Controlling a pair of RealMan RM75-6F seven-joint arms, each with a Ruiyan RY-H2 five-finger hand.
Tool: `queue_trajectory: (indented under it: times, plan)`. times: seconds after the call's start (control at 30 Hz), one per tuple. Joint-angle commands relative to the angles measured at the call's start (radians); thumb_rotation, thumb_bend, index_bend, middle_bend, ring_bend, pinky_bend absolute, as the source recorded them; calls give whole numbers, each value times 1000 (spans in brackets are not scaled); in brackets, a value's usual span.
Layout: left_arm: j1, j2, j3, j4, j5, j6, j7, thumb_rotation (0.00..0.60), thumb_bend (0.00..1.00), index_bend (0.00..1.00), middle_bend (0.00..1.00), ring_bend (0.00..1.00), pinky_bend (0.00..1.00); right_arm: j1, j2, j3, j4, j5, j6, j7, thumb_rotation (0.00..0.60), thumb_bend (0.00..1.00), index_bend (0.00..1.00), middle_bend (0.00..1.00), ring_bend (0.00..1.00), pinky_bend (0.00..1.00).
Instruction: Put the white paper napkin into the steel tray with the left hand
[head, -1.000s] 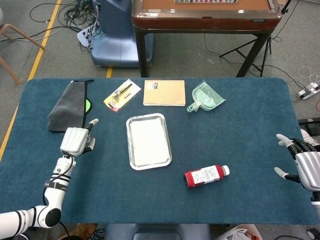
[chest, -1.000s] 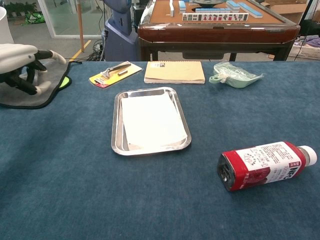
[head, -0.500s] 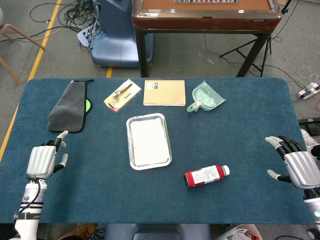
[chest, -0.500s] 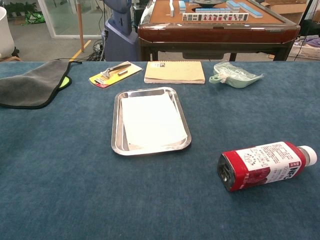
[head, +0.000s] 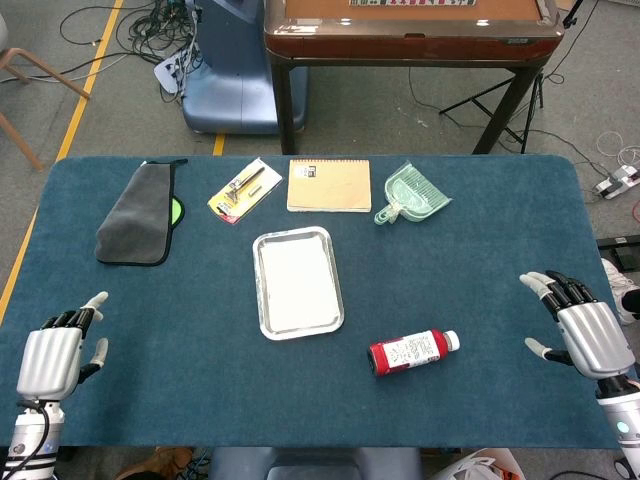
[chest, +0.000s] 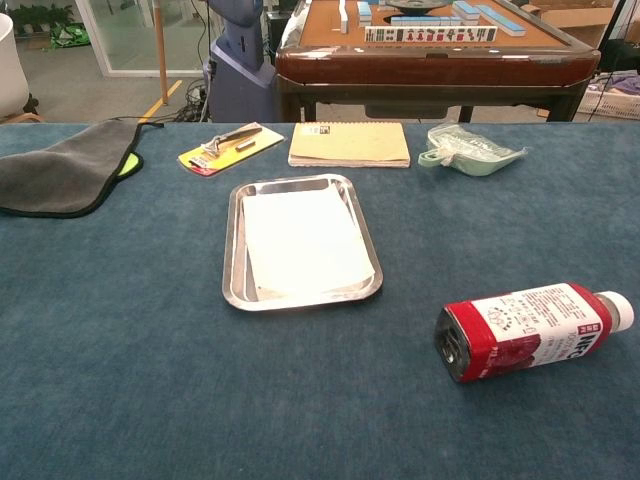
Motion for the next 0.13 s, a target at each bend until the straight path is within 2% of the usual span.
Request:
queue_trajectory:
  times: [0.03, 0.13]
  plan:
    - [16, 0, -1, -3, 15, 1, 10, 600, 378, 192, 383, 343, 402, -7, -4, 3, -12, 8, 13, -17, 600, 118, 162, 197, 112, 208]
    - [30, -1, -5, -1, 27, -3, 14, 600, 378, 194, 380, 343, 391, -11, -5, 3, -20, 16, 16, -32, 600, 118, 163, 198, 112, 208]
